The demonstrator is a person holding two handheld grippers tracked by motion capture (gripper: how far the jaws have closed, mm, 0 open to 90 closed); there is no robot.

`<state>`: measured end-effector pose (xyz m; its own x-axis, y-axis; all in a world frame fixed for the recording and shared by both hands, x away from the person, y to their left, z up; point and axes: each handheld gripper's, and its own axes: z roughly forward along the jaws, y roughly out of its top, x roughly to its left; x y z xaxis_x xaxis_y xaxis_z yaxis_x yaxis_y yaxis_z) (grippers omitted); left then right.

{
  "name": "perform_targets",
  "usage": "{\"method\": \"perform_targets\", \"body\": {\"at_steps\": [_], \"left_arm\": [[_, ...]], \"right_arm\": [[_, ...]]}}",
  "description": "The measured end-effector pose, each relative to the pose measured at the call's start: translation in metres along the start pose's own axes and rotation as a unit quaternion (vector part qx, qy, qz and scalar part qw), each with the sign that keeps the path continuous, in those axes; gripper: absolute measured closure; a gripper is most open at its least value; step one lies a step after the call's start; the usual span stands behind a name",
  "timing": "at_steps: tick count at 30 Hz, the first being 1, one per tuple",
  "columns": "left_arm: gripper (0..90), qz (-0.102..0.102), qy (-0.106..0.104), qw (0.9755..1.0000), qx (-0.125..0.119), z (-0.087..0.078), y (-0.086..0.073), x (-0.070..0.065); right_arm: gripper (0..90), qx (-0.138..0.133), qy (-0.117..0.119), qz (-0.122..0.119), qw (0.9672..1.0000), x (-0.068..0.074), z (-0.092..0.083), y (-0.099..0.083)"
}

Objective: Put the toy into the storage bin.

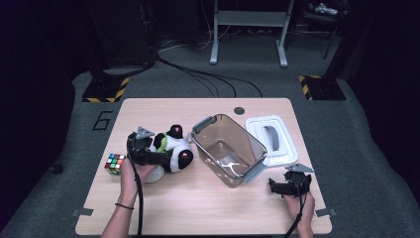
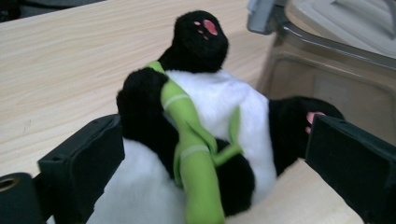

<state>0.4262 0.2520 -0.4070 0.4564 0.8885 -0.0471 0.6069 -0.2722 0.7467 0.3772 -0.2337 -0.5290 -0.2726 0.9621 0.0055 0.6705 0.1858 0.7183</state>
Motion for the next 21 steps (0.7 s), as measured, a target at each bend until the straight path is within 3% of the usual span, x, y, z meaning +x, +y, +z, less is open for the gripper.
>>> {"method": "perform_targets", "body": {"at_steps": [7, 13, 15, 17, 18, 21], "left_arm": [[16.1, -0.026, 0.003, 0.9993, 0.026, 0.025, 0.005, 0.013], [26.2, -0.033, 0.007, 0.9987, 0.037, 0.032, 0.002, 0.014], [32.7, -0.039, 0.007, 0.9986, 0.036, 0.031, -0.001, 0.015], [43.4, -0.045, -0.008, 0.9985, 0.030, 0.030, -0.005, 0.016], [51.7, -0.045, -0.006, 0.9987, 0.025, 0.029, -0.007, 0.014], [60.8, -0.043, -0.003, 0.9990, 0.014, 0.027, -0.011, 0.010]], "right_arm": [[0.0, 0.000, 0.000, 0.000, 1.0000, 0.000, 0.000, 0.000], [0.0, 0.000, -0.001, 0.001, 1.0000, 0.000, 0.000, 0.000], [0.0, 0.000, -0.001, 0.001, 1.0000, 0.000, 0.000, 0.000], [0.0, 0.000, -0.001, 0.001, 1.0000, 0.000, 0.000, 0.000], [0.0, -0.001, -0.001, 0.001, 1.0000, 0.000, 0.000, 0.000], [0.0, 0.000, -0.001, 0.001, 1.0000, 0.000, 0.000, 0.000]]}}
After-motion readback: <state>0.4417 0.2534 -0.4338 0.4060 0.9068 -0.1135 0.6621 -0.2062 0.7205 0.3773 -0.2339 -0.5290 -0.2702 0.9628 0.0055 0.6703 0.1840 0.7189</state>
